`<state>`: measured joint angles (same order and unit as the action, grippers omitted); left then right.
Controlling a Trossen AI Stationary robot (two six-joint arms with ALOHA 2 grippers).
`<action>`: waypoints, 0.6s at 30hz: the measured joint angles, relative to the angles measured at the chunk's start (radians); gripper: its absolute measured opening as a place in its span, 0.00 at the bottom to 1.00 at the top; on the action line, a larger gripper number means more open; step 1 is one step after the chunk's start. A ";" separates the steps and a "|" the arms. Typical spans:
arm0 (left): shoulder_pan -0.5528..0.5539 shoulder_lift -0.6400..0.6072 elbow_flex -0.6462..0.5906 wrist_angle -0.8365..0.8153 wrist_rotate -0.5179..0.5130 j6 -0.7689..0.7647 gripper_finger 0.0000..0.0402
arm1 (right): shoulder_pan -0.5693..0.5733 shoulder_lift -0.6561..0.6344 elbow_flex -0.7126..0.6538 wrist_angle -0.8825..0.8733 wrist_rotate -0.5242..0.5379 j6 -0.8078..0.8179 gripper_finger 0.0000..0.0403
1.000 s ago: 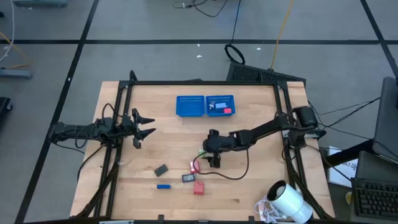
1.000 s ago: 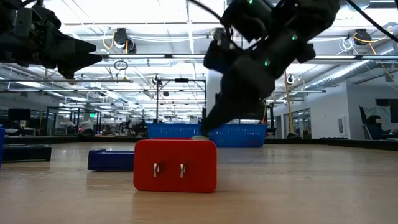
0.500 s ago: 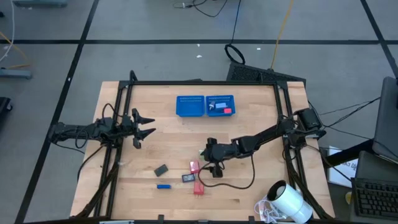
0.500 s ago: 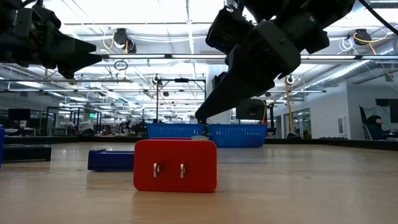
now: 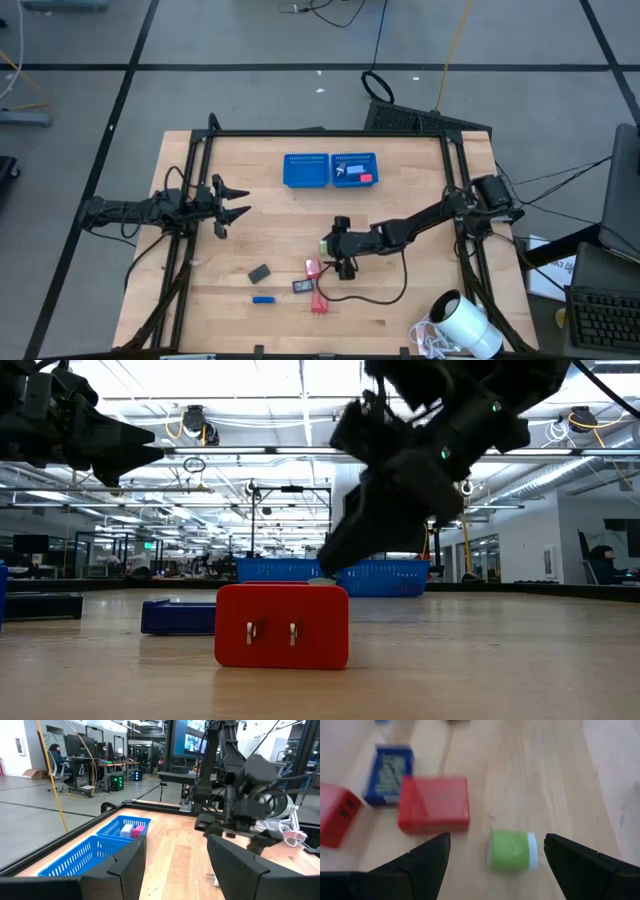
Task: Pick & Place Office items
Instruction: Put the green charger adapter into the right blue bin
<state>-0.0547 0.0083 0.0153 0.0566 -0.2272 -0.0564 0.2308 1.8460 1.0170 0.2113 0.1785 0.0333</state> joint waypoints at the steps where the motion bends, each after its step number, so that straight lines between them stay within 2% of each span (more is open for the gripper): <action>1: 0.000 0.000 0.000 0.000 -0.001 0.000 0.53 | -0.002 0.006 -0.001 -0.002 -0.001 -0.001 0.77; 8: 0.000 0.000 0.000 0.000 0.000 0.000 0.53 | -0.024 0.061 -0.001 0.032 0.003 -0.001 0.77; 18: 0.000 0.000 0.000 0.000 0.000 0.000 0.53 | -0.036 0.061 -0.001 0.031 -0.009 0.007 0.75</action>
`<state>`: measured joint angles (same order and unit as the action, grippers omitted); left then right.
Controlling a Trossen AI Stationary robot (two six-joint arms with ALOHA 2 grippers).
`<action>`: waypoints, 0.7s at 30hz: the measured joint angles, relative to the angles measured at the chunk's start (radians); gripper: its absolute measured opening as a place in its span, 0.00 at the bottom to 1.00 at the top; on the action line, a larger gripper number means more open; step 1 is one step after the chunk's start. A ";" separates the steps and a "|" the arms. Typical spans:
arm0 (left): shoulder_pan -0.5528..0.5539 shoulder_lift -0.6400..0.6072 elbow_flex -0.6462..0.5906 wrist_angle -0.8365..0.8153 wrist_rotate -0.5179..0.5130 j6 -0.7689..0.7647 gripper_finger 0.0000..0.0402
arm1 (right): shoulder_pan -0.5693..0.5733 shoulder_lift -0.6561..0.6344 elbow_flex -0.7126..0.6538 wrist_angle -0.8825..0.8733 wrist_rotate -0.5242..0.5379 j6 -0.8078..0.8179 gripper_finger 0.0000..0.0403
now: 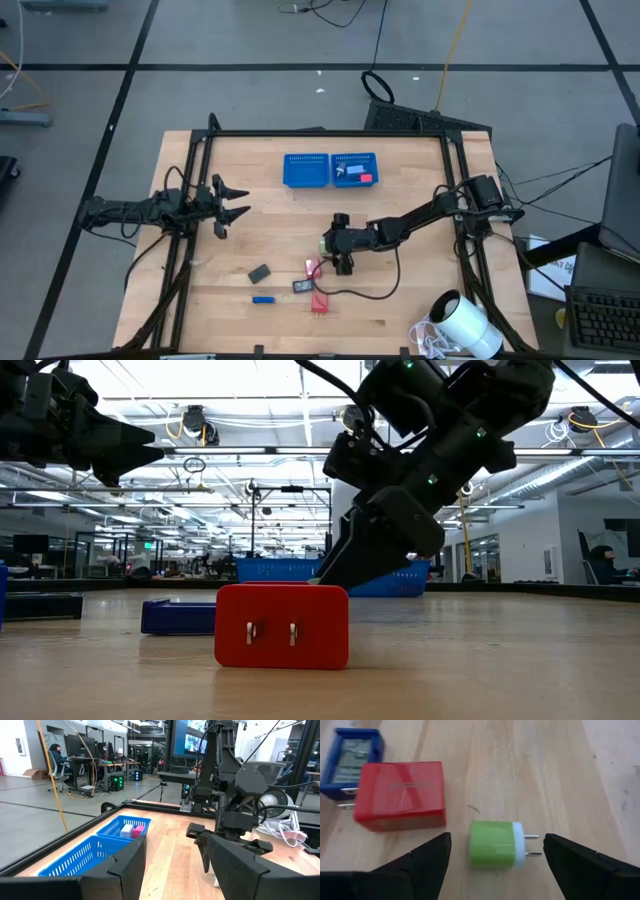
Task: Pick & Place Office items
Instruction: Put the green charger adapter into the right blue bin
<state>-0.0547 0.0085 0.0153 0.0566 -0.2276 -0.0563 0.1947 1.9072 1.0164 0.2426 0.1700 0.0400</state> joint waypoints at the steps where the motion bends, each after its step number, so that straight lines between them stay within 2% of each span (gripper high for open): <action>1: 0.000 0.000 0.000 0.000 0.000 0.000 0.53 | 0.000 0.000 0.000 0.000 -0.015 0.000 0.74; 21: 0.000 0.000 0.000 0.000 0.000 0.000 0.53 | 0.001 0.000 0.001 -0.008 -0.018 0.000 0.46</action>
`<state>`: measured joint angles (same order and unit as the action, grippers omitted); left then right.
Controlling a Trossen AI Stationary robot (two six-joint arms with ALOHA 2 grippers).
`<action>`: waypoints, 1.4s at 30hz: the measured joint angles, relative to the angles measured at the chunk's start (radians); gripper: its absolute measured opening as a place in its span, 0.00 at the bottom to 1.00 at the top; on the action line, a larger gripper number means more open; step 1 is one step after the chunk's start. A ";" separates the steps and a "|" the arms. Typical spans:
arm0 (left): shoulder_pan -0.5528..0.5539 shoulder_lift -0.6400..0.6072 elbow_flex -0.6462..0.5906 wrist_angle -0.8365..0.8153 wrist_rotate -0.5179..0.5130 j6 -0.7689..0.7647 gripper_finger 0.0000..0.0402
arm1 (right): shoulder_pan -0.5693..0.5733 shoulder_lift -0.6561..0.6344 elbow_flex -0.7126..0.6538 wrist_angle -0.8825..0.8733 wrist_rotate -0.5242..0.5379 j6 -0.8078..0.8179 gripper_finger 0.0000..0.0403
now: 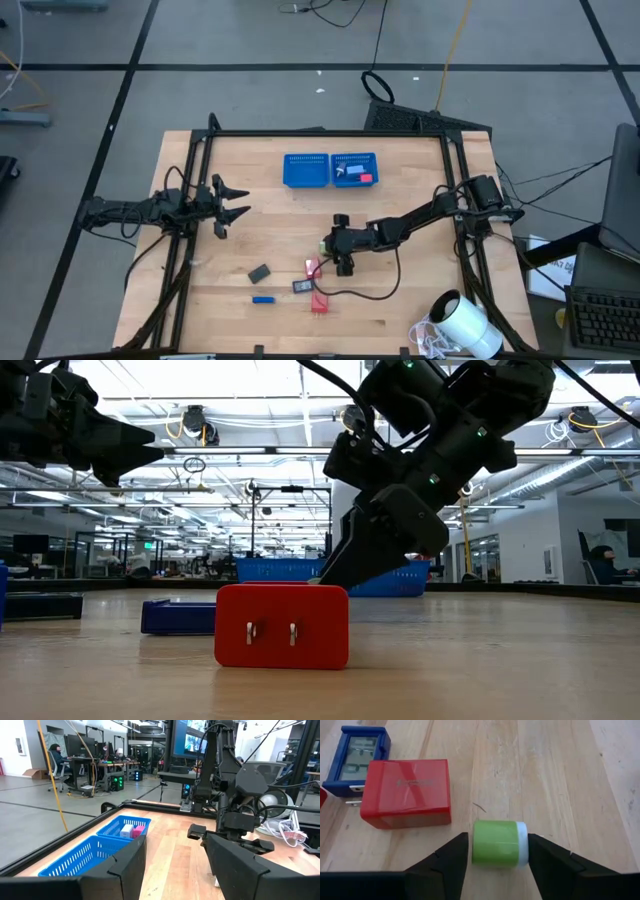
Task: Pick & Place Office items
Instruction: Put the green charger adapter into the right blue bin
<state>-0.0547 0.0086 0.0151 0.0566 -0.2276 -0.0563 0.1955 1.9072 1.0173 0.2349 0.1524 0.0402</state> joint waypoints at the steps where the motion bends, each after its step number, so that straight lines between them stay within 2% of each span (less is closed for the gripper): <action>1: 0.000 0.000 0.000 0.000 0.000 0.000 0.53 | 0.000 0.000 0.000 -0.004 0.000 0.000 0.45; 8: 0.000 0.000 0.000 0.000 0.000 0.000 0.53 | 0.000 0.000 0.001 -0.008 0.000 0.000 0.39; 14: 0.000 0.000 0.000 0.000 0.000 0.000 0.53 | 0.000 0.000 0.001 -0.008 0.000 0.000 0.41; 42: 0.000 0.000 0.000 0.000 0.000 0.000 0.53 | 0.000 0.000 0.001 -0.008 0.000 0.000 0.39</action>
